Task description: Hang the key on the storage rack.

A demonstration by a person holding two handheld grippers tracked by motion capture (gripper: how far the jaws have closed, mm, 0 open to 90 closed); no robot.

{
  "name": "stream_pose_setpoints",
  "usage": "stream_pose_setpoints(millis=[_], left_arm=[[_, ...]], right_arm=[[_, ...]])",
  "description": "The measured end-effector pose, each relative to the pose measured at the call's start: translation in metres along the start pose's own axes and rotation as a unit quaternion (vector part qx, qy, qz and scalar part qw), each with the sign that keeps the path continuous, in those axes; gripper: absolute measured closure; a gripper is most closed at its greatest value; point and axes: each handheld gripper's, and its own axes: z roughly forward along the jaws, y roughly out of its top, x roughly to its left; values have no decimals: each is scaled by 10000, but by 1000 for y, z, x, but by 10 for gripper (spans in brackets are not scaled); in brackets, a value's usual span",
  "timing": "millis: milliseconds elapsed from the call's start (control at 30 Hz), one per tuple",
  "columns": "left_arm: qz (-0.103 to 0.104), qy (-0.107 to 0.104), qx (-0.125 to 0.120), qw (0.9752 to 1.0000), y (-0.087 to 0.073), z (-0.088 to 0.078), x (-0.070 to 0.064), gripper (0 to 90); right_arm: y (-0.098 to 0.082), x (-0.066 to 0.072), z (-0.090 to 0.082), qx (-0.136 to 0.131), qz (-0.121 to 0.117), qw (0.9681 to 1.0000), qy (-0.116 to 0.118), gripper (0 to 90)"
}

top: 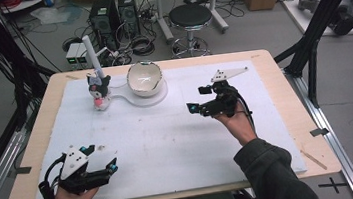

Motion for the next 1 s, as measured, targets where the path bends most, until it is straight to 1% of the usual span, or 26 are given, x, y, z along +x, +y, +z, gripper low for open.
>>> stream_pose_setpoints(millis=[33, 267, 367, 567, 733, 867, 900, 933, 1000], left_arm=[[9, 1, 7, 10000, 0, 0, 0, 178], [-18, 8, -4, 10000, 0, 0, 0, 177], [-19, 8, -5, 10000, 0, 0, 0, 177], [-15, 20, -9, 10000, 1, 0, 0, 177], [-14, 18, -10, 10000, 1, 0, 0, 177], [-16, 26, -8, 10000, 1, -1, 0, 177], [-35, 28, -18, 10000, 1, 0, 0, 177], [-26, 25, -16, 10000, 1, 0, 0, 177], [-19, 19, -17, 10000, 1, 0, 0, 177]], right_arm=[[-1, 0, -1, -1, 8, 10000, -35, 111], [-13, -2, -5, 46, 16, 10000, -64, 112], [-16, -2, -7, 143, 33, 9999, -64, 111], [-18, -1, -12, 130, -30, 9999, -100, 112], [-26, -1, -17, 143, -28, 9998, -156, 111], [-32, -2, -23, 134, 55, 9997, -199, 112], [-33, -3, -24, 106, 29, 9998, -194, 112], [-35, -3, -26, 113, 70, 9997, -204, 111], [-36, -4, -28, 129, 79, 9996, -221, 112]])
